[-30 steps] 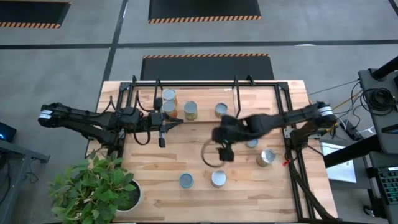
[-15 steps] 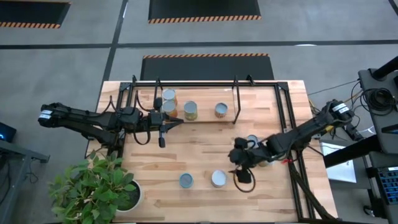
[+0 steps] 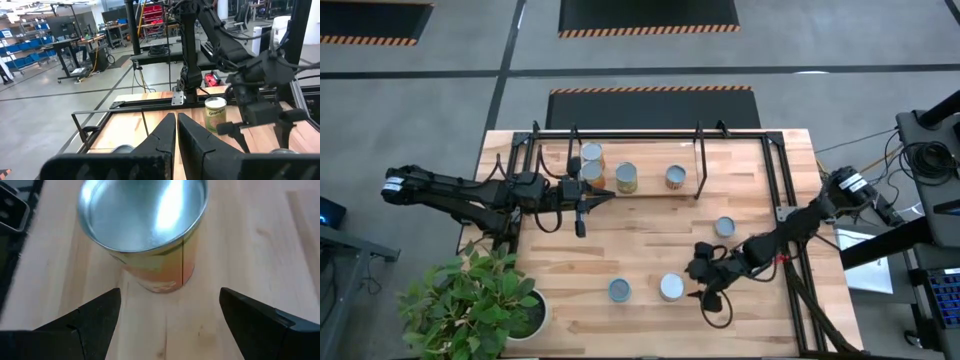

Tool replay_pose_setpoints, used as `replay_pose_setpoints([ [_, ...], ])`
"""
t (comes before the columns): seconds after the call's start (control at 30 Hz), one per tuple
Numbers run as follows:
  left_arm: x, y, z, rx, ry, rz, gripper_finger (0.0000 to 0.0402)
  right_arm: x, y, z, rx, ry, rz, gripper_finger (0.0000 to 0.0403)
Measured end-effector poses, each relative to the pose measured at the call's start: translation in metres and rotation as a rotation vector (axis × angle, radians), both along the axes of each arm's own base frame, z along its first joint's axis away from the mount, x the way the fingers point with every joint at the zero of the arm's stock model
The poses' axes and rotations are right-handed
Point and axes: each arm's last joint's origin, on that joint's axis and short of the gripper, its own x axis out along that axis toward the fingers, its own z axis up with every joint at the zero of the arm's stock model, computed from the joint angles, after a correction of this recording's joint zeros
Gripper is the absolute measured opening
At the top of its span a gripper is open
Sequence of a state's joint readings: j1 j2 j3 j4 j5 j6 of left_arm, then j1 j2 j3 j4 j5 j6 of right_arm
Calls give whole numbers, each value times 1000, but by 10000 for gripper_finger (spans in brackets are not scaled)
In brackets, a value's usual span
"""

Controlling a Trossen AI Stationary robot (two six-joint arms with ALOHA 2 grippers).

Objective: Pick and place cans onto a shelf
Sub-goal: Put the big orange canned corn on the shelf aligned with the other big green canned pear

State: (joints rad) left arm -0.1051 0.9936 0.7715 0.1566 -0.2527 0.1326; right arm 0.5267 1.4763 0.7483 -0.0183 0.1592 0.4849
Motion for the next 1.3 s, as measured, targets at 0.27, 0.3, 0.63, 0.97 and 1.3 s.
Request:
replay_pose_setpoints([
  [0.27,0,0,0,-3,-1,0,1,15,8,-7,-33,-137,89,324],
  [0.3,0,0,0,-3,-1,0,1,17,8,-7,-34,-155,93,324],
  [0.63,0,0,0,-15,-2,1,1,31,13,-13,-49,-287,114,324],
  [0.97,0,0,0,-20,-3,1,1,33,13,-15,-31,-299,108,274],
  [1.3,0,0,0,-19,-5,1,1,37,-17,20,11,-341,-9,286],
])
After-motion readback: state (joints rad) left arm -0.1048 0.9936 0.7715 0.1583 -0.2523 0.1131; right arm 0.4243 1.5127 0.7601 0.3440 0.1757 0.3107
